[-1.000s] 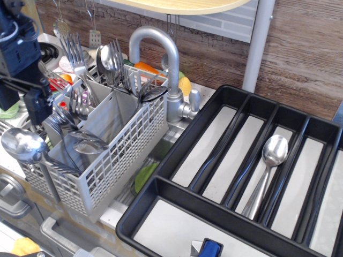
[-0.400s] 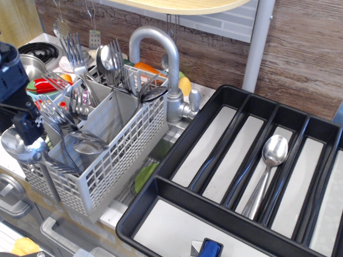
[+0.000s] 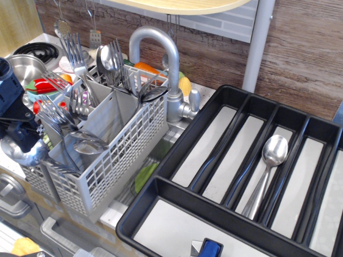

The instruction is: Put big spoon from basket to tray

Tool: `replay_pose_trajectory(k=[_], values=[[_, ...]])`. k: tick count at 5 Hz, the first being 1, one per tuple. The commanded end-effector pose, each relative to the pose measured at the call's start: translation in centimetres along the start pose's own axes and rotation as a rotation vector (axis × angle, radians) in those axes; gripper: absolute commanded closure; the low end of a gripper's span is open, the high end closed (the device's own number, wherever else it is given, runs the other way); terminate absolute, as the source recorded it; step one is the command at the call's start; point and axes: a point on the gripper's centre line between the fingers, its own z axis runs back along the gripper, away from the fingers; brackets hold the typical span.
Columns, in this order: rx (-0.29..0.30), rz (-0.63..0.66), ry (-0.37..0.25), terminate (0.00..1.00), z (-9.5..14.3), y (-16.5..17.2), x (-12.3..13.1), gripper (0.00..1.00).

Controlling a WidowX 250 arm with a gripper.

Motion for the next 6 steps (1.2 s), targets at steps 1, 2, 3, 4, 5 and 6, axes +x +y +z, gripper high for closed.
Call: replay_pose_trajectory(k=[1, 2, 3, 4, 5, 6], values=[[-0.015, 0.048, 0.075, 0.0, 1.5, -1.3, 0.3, 1.0], [0.027, 0.145, 0.19, 0.0, 5.4, -2.9, 1.8, 1.0], [0.072, 0.261, 0.287, 0.0, 9.5, -5.4, 3.1, 1.0], [0.072, 0.399, 0.364, 0.0, 13.0, -8.0, 4.5, 1.0], [0.139, 0.513, 0.437, 0.0, 16.1, -11.4, 6.3, 1.0], [0.154, 0.647, 0.492, 0.0, 17.7, -14.4, 7.9, 1.0]])
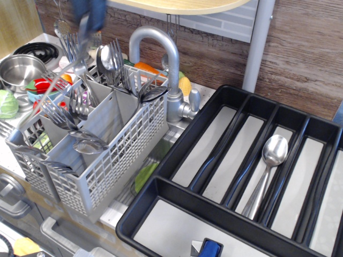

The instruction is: Put big spoon from basket to tray

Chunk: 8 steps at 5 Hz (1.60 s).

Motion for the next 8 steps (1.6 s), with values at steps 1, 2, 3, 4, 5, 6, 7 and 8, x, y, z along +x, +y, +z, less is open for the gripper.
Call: replay_pose_trajectory(k=[1, 2, 3, 4, 5, 6, 7, 8], values=[[-0.107, 0.215, 0.053, 0.0, 2.0, -3.2, -1.2, 1.0], [-0.291, 0.3, 0.13, 0.0, 0.8, -5.1, -1.2, 1.0], [-0.464, 0.317, 0.179, 0.0, -1.7, -7.5, -1.2, 1.0], [-0.63, 0.342, 0.225, 0.0, -4.0, -10.0, -2.0, 1.0], [-0.687, 0.325, 0.168, 0.0, -4.0, -14.0, -2.6, 1.0], [-0.751, 0.284, 0.111, 0.0, -4.0, -18.4, -2.5, 1.0], [-0.73, 0.243, 0.083, 0.0, -3.4, -21.3, -2.0, 1.0], [-0.763, 0.197, 0.072, 0.0, -5.5, -22.9, -0.4, 1.0]])
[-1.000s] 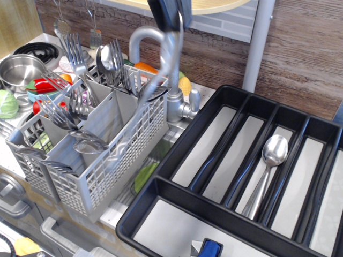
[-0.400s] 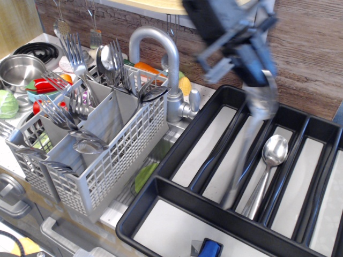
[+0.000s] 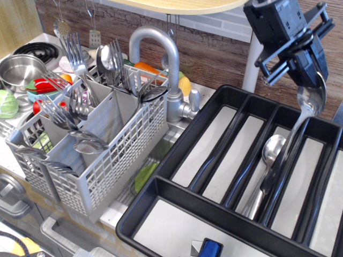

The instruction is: Put big spoon from basket to tray

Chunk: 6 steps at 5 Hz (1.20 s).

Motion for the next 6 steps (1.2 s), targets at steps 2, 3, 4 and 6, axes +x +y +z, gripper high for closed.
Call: replay_pose_trajectory(k=[2, 3, 4, 6], values=[[-0.029, -0.096, -0.022, 0.0, -0.4, 1.6, 3.0, 1.0], [0.029, -0.083, -0.044, 0.0, 0.2, 2.0, 2.8, 1.0], [0.019, -0.04, 0.0, 0.0, -0.8, 3.2, 2.8, 1.0], [-0.041, -0.048, 0.005, 1.0, -2.8, 5.9, 3.2, 0.0]])
